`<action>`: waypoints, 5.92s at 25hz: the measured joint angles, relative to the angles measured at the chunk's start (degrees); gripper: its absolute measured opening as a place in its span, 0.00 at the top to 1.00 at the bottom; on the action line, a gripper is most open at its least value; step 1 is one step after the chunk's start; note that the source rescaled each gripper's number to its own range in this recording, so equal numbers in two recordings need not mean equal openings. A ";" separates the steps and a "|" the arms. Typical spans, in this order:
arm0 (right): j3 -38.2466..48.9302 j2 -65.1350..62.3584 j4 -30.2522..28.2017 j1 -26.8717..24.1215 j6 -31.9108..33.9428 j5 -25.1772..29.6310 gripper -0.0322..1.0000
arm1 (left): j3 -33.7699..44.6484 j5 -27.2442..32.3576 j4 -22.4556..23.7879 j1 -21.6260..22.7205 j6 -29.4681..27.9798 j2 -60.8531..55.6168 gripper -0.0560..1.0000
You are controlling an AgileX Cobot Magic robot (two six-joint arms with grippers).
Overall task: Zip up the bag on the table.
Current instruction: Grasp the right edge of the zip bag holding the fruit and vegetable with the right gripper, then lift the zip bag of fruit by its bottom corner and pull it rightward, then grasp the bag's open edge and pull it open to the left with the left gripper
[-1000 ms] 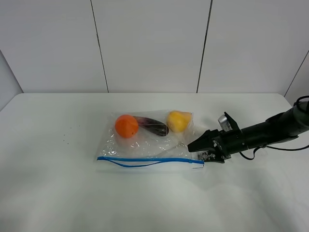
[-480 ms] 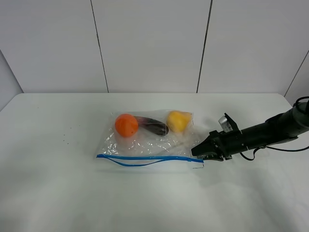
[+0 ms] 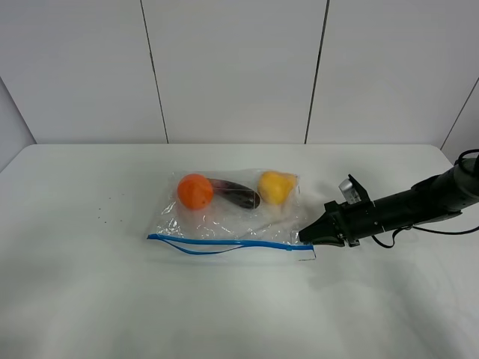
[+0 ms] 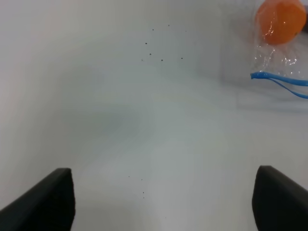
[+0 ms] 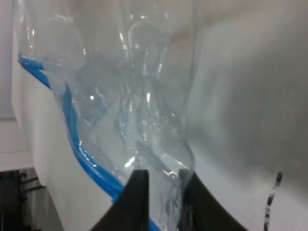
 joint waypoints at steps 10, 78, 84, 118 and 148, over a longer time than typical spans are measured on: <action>0.00 0.07 3.87 0.00 0.00 3.53 0.97 | 0.00 0.00 0.00 0.00 0.00 0.00 0.00; 0.10 -8.39 7.38 0.00 15.44 7.82 0.97 | -9.33 -12.79 -9.96 0.00 18.32 19.97 0.00; 0.10 -8.39 7.38 0.00 15.44 7.82 0.97 | -15.09 -22.44 -12.23 -2.59 38.21 35.83 0.00; 0.10 -8.39 5.91 0.00 15.28 7.82 0.97 | -14.79 -33.14 96.69 -57.62 -41.75 94.14 0.03; 0.10 -8.39 5.72 0.00 15.84 7.82 0.97 | -33.09 -41.59 97.83 -63.31 -45.07 111.34 0.04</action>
